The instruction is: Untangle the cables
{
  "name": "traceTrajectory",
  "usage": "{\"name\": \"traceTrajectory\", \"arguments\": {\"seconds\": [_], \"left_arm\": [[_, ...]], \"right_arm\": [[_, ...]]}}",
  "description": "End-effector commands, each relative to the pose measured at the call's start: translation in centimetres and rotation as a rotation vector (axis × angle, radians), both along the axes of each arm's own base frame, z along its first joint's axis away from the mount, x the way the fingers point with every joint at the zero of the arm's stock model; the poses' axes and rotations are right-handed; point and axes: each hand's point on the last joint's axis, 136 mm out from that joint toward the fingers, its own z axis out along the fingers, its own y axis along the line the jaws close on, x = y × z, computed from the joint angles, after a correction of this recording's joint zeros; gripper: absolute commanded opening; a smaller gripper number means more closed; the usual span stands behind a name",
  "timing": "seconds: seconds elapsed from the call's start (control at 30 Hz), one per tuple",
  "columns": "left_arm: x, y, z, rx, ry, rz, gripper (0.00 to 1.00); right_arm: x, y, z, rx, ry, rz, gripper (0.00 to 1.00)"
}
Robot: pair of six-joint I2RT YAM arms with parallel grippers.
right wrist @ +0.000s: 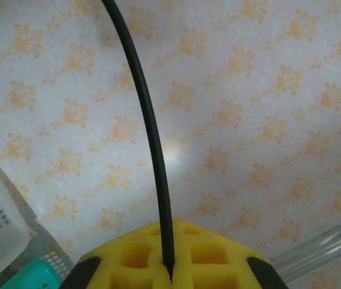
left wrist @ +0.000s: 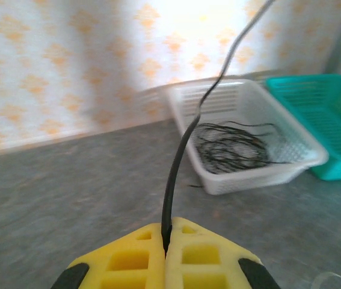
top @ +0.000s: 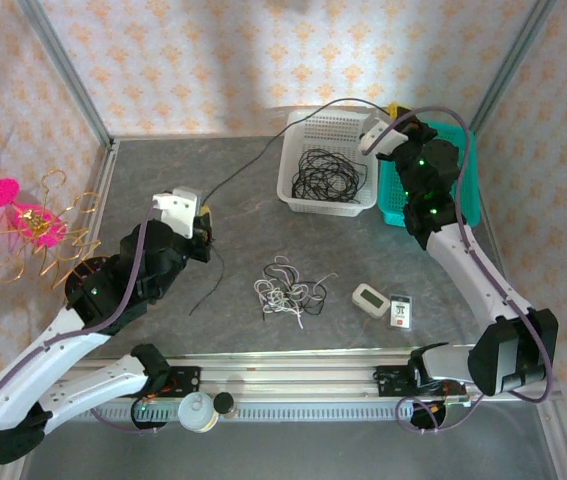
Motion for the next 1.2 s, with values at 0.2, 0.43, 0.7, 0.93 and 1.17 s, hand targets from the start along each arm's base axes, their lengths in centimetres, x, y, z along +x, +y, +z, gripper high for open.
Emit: {"name": "traceTrajectory", "arguments": {"seconds": [0.2,0.43,0.7,0.93,1.17], "left_arm": [[3.2,7.9,3.8,-0.033,-0.153,0.361,0.00],[8.2,10.6,3.6,-0.031,-0.164,0.430,0.00],[10.5,10.9,5.7,0.014,-0.225,0.386,0.00],[11.3,10.3,5.5,0.126,-0.191,0.322,0.00],[11.9,13.2,4.8,0.104,-0.148,0.373,0.00]], "right_arm": [[-4.3,-2.6,-2.0,0.036,-0.021,-0.071,0.01],[-5.4,-4.4,-6.5,0.030,0.035,-0.161,0.00],[-6.1,-5.8,-8.9,-0.085,0.047,-0.247,0.00],[-6.5,-6.7,-10.5,-0.228,0.081,-0.315,0.00],[-6.9,-7.4,-10.8,-0.172,0.105,-0.330,0.00]]}}
